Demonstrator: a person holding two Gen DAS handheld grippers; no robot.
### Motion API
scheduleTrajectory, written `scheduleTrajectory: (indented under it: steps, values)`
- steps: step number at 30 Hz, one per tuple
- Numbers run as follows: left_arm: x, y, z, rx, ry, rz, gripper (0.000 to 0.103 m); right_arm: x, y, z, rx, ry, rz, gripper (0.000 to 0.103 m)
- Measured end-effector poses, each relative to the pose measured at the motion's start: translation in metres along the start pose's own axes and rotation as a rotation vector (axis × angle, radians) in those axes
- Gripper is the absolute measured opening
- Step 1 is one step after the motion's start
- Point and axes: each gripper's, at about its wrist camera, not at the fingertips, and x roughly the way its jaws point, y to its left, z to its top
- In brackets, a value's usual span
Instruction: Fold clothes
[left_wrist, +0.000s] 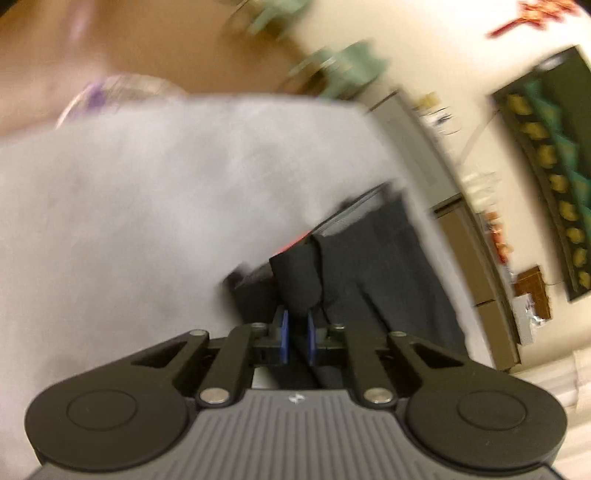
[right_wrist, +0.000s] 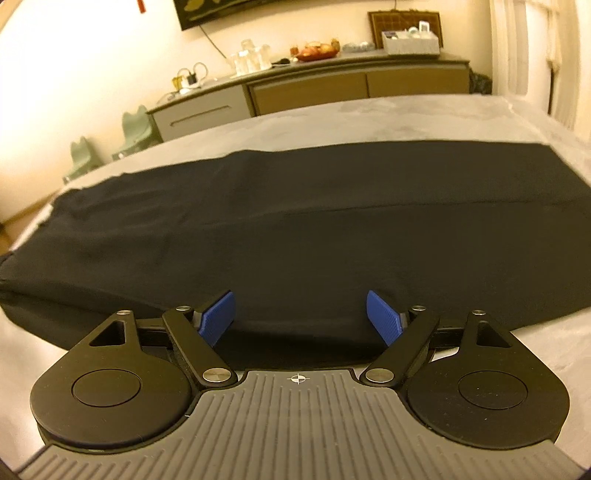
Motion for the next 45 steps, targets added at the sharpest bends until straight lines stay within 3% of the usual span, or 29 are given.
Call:
scheduleTrajectory:
  steps: [5,8,14,17,21,22,23,25,27,28,29,31,33,34,35,38,39,40,41,43,45]
  values:
    - [-0.012,-0.009,-0.003,0.032,-0.018,0.028,0.011,-0.009,-0.015,-0.001,0.042,-0.014,-0.049,0.081]
    - [-0.011,-0.011,-0.005,0.054,-0.009,0.092,0.014,-0.024,-0.040,-0.003,0.107,-0.042,-0.113,0.081]
    - [-0.023,-0.012,-0.012,0.014,-0.055,0.215,0.034,-0.060,-0.118,-0.013,0.293,-0.062,-0.258,0.077]
    - [-0.044,-0.023,-0.026,0.022,-0.144,0.260,0.033,-0.089,-0.171,-0.006,0.423,-0.130,-0.373,0.079]
    - [-0.049,-0.063,-0.056,0.156,-0.174,0.211,0.033,-0.073,-0.219,0.014,0.404,-0.029,-0.425,0.075]
    - [-0.042,-0.078,-0.065,0.220,-0.140,0.160,0.034,-0.067,-0.225,0.018,0.371,-0.003,-0.423,0.064]
    - [-0.033,-0.092,-0.073,0.289,-0.087,0.092,0.034,-0.060,-0.225,0.023,0.310,0.016,-0.407,0.040]
    - [-0.010,-0.118,-0.091,0.439,0.025,-0.026,0.034,-0.046,-0.218,0.026,0.176,0.042,-0.371,0.019]
    - [0.009,-0.128,-0.101,0.547,0.054,0.028,0.033,-0.034,-0.208,0.029,0.027,0.036,-0.376,0.015]
    - [0.018,-0.131,-0.105,0.595,0.060,0.070,0.027,-0.030,-0.207,0.031,-0.025,0.032,-0.386,0.013]
    - [0.027,-0.134,-0.109,0.643,0.066,0.111,0.014,-0.026,-0.211,0.033,-0.045,0.026,-0.407,0.013]
    - [0.026,-0.129,-0.108,0.651,0.035,0.194,0.004,-0.023,-0.219,0.040,-0.056,0.018,-0.427,0.016]
    - [0.020,-0.121,-0.104,0.638,-0.005,0.277,0.004,-0.020,-0.220,0.047,-0.045,0.026,-0.464,0.020]
    - [0.016,-0.118,-0.104,0.634,-0.014,0.305,0.010,-0.018,-0.219,0.051,-0.044,0.039,-0.504,0.022]
    - [0.010,-0.117,-0.104,0.631,-0.015,0.326,0.026,-0.016,-0.219,0.056,-0.039,0.057,-0.542,0.026]
    - [-0.014,-0.132,-0.100,0.646,-0.058,0.209,0.037,-0.028,-0.194,0.074,-0.018,-0.032,-0.484,0.034]
    - [-0.022,-0.140,-0.099,0.656,-0.089,0.164,0.041,-0.032,-0.181,0.080,-0.035,-0.075,-0.447,0.041]
    - [-0.019,-0.153,-0.095,0.684,-0.096,0.133,0.052,-0.031,-0.164,0.086,-0.062,-0.103,-0.399,0.054]
    - [-0.010,-0.168,-0.090,0.722,-0.088,0.110,0.053,-0.024,-0.147,0.092,-0.087,-0.115,-0.336,0.060]
    - [0.015,-0.198,-0.079,0.790,-0.060,0.075,0.053,-0.002,-0.122,0.101,-0.120,-0.087,-0.222,0.062]
    - [0.055,-0.222,-0.066,0.820,-0.012,0.073,0.052,0.027,-0.106,0.107,-0.143,-0.034,-0.168,0.062]
